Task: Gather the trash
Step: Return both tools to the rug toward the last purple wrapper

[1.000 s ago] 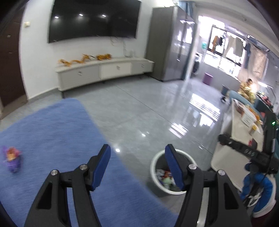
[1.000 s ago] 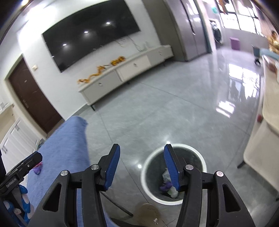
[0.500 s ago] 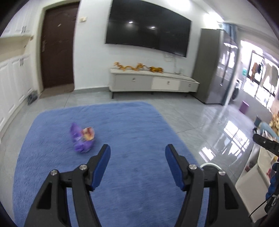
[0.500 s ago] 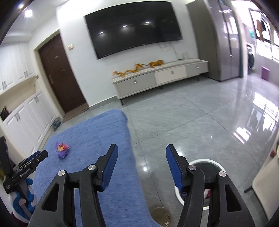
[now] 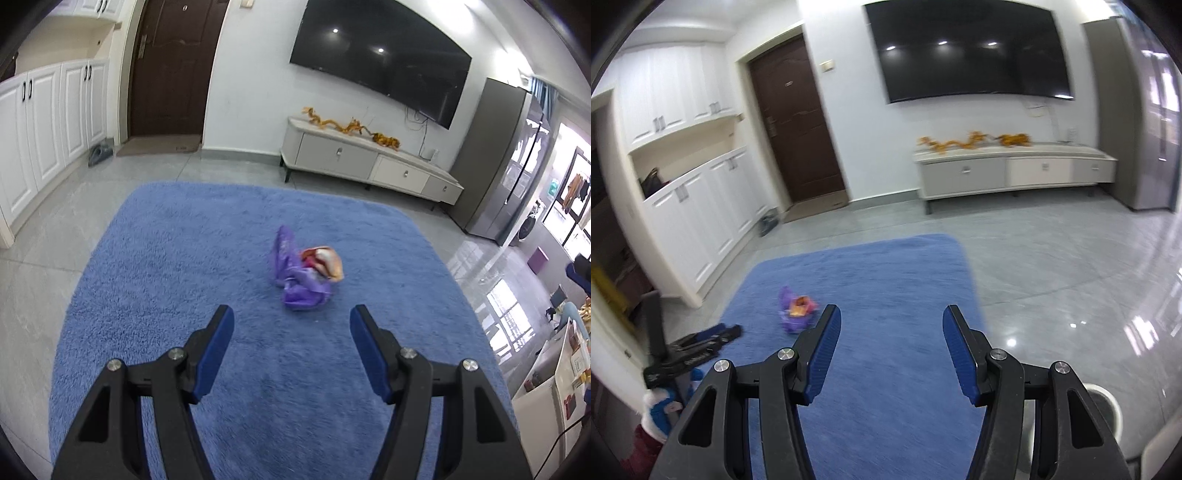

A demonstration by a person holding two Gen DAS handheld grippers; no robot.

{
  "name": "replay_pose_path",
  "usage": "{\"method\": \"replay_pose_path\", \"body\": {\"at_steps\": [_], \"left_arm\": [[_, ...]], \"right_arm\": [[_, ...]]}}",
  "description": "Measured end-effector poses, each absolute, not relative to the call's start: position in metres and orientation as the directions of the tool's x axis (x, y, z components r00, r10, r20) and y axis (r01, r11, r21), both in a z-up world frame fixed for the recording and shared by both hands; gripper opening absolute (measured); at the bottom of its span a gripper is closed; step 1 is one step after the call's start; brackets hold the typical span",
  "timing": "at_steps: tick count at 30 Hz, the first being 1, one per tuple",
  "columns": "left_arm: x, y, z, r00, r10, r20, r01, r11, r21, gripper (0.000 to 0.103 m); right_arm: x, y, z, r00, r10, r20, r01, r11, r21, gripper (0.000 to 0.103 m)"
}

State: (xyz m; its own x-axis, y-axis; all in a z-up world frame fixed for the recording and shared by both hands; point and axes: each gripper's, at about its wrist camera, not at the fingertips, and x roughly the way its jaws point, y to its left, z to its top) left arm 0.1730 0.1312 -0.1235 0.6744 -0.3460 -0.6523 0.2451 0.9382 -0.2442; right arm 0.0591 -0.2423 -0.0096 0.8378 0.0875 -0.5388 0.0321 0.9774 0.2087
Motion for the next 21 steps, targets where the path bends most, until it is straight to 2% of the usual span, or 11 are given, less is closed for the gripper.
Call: {"method": "replay_pose_path", "body": {"at_steps": [9,14,21], "left_arm": [[0.22,0.119,-0.157,0.597,-0.428,-0.678,0.268,0.903,-0.335,0.064],[0.247,0.102,-0.177,0.541,-0.464,-0.701,0.307,0.885,-0.349,0.064],[0.275,0.09,-0.196,0.502,-0.476,-0.722,0.319,0.878,-0.356,0.064]], "right_arm": [[0.18,-0.167,-0.045,0.734,0.295,-0.611,-0.158,0.95,0.27,0.057],[0.239,-0.138,-0.079,0.647,0.378,-0.662,-0.197,0.922,0.333,0.057],[0.291,-0.106,-0.128,0.545,0.417,-0.727,-0.195,0.907,0.374,0.057]]}}
